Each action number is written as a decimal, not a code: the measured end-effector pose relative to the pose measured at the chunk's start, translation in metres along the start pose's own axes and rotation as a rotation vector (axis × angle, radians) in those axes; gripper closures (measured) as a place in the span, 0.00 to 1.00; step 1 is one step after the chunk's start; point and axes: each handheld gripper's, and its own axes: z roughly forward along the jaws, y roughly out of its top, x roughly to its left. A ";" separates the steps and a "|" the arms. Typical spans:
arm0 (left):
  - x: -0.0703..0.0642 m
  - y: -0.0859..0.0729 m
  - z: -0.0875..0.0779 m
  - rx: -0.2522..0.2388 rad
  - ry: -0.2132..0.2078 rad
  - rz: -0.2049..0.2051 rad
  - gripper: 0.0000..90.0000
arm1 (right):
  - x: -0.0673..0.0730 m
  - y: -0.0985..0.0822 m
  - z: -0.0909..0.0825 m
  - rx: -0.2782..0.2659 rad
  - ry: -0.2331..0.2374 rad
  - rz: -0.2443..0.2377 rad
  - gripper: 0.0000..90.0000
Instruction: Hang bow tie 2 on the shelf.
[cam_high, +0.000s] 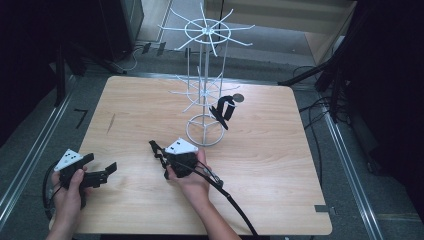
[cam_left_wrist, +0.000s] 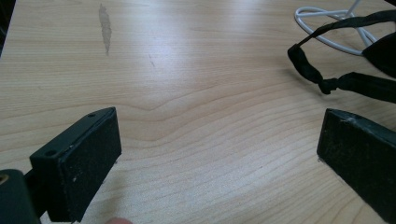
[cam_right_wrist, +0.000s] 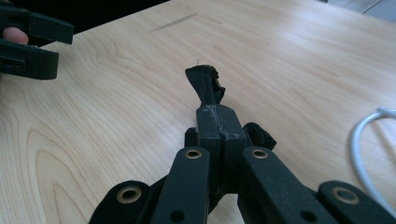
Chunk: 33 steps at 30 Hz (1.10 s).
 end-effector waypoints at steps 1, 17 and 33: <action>0.000 0.000 0.000 0.000 0.000 0.000 0.00 | -0.001 0.000 -0.002 -0.006 -0.008 -0.005 1.00; 0.000 0.000 0.000 0.002 0.000 0.002 0.00 | -0.018 0.009 -0.046 -0.095 -0.062 -0.020 1.00; -0.001 0.000 0.000 0.001 0.003 0.002 0.00 | -0.038 0.012 -0.088 -0.145 -0.115 -0.016 1.00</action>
